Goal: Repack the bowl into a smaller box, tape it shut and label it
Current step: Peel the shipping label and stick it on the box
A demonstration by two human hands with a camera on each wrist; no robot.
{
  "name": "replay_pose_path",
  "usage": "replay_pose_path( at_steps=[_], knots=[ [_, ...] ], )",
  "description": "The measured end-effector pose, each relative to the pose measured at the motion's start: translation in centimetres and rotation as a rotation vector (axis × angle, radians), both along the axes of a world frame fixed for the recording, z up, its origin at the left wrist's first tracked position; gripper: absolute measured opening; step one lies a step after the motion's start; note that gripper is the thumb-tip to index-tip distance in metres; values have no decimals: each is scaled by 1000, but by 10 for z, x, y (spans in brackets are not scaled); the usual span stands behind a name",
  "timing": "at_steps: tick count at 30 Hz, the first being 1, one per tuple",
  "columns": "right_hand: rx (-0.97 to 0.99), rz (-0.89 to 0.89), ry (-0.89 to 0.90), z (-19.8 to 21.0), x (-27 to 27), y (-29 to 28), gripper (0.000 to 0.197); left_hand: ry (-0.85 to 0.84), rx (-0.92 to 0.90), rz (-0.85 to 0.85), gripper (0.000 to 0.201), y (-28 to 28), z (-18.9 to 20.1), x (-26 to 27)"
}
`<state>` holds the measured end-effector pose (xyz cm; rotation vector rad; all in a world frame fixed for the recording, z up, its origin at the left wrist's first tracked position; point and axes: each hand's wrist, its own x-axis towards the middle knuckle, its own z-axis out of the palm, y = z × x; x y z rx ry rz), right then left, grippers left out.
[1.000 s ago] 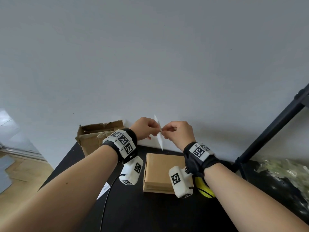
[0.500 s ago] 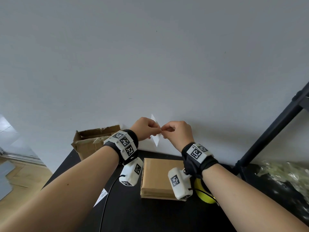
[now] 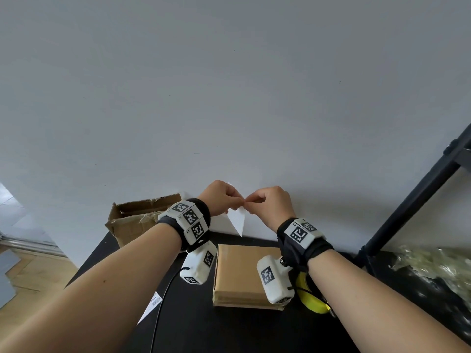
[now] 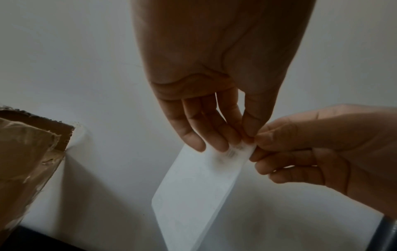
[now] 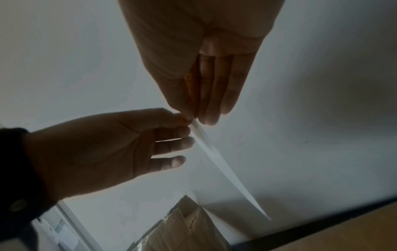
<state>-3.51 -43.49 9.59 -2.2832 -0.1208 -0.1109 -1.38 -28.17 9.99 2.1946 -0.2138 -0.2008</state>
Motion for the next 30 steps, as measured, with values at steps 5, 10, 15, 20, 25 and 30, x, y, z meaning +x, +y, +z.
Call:
replay_pose_path(
  at_steps=[5, 10, 15, 20, 25, 30],
  knots=[
    [4, -6, 24, 1, -1, 2, 12, -12, 46, -3, 12, -1, 0, 0],
    [57, -24, 70, -1, -3, 4, 10, -6, 100, 29, 14, 4, -3, -2],
    [151, -112, 143, -12, 0, 2, 10, 19, 187, 98, 16, 24, -13, -7],
    [245, -186, 187, -17, -4, 1, 10, 83, 215, 174, 23, 52, -25, -18],
    [312, -259, 221, -23, -7, 10, 11, 175, 274, 266, 24, 82, -40, -36],
    [302, -283, 241, -28, -13, 20, 13, 315, 377, 346, 26, 121, -63, -57]
  ],
)
